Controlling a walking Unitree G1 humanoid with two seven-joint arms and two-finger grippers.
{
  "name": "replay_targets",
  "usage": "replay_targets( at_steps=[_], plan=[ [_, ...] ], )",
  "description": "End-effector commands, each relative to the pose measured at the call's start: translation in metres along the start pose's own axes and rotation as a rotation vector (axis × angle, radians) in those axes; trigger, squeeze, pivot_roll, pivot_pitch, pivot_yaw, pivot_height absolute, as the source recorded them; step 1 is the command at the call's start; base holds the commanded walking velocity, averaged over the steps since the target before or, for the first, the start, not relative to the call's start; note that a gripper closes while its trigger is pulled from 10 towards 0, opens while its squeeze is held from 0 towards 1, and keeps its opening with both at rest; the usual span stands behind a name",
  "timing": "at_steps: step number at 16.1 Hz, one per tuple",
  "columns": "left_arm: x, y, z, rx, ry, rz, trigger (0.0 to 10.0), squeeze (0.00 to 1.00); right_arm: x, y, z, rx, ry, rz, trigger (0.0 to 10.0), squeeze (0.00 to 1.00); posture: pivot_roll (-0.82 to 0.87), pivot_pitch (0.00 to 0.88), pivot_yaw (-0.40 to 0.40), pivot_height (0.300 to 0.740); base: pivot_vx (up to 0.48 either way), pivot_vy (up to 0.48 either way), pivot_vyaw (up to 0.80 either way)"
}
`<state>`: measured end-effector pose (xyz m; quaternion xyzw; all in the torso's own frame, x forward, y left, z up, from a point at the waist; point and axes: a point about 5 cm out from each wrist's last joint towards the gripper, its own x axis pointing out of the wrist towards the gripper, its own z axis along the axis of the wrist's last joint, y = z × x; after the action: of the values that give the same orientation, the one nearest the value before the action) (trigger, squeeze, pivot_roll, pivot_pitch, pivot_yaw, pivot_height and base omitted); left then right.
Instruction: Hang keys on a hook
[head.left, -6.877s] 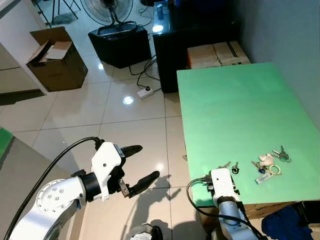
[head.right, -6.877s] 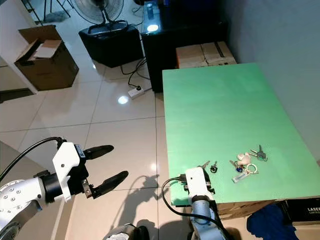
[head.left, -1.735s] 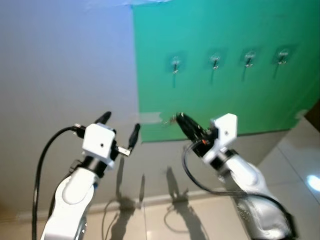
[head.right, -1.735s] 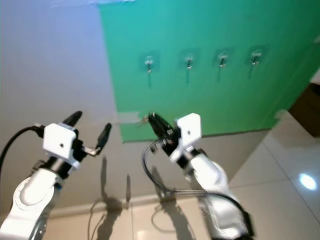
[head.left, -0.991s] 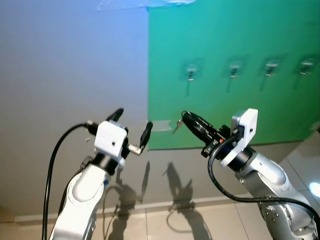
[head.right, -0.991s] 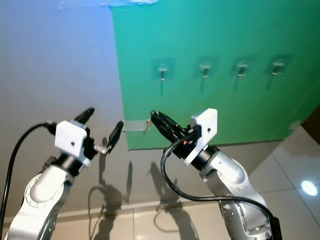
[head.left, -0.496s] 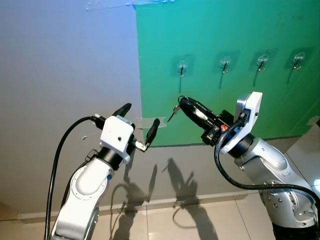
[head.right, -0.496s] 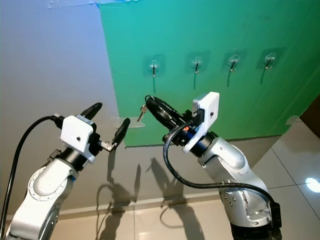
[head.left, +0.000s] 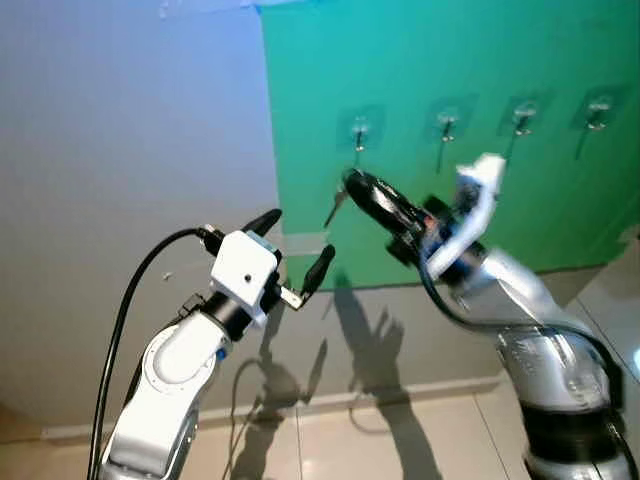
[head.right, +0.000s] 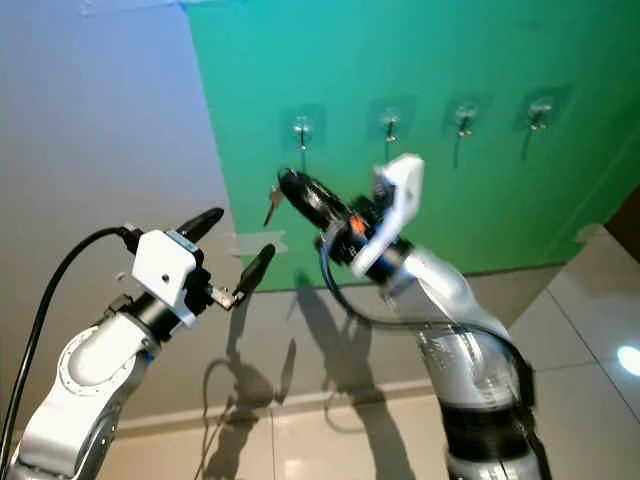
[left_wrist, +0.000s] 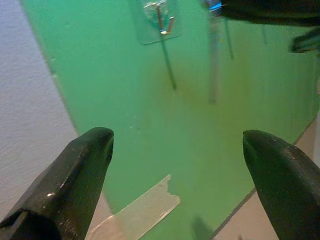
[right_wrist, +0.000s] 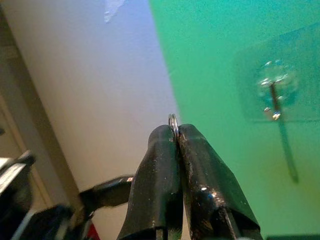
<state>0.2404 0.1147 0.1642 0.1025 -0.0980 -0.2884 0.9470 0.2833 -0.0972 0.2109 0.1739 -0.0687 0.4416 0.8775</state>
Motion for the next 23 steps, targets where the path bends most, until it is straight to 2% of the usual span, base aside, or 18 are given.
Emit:
replay_targets(
  at_steps=[1, 6, 13, 18, 23],
  plan=[
    [0.003, -0.002, 0.007, 0.009, -0.025, -0.032, 10.0, 0.0, 0.006, -0.004, 0.0, 0.007, 0.0, -0.018, 10.0, 0.0, -0.03, 0.0, 0.035, 0.74, 0.0, 0.0, 0.0],
    [0.003, -0.003, 0.008, 0.012, -0.025, -0.042, 10.0, 0.0, 0.012, -0.011, 0.004, 0.037, -0.046, -0.062, 10.0, 0.0, -0.03, 0.0, 0.036, 0.74, 0.0, 0.0, 0.0],
    [0.005, -0.003, 0.008, 0.015, -0.027, -0.054, 10.0, 0.0, 0.014, -0.031, 0.006, 0.047, -0.07, -0.21, 10.0, 0.0, -0.03, 0.0, 0.041, 0.74, 0.0, 0.0, 0.0],
    [0.006, -0.004, 0.008, 0.017, -0.028, -0.055, 10.0, 0.0, 0.017, -0.033, 0.002, 0.068, -0.048, -0.219, 10.0, 0.0, -0.02, 0.0, 0.038, 0.74, 0.0, 0.0, 0.0],
    [0.007, -0.004, 0.009, 0.018, -0.031, -0.057, 10.0, 0.0, 0.017, -0.03, 0.007, 0.098, -0.083, -0.173, 10.0, 0.0, -0.02, 0.0, 0.035, 0.74, 0.0, 0.0, 0.0]
  ],
)
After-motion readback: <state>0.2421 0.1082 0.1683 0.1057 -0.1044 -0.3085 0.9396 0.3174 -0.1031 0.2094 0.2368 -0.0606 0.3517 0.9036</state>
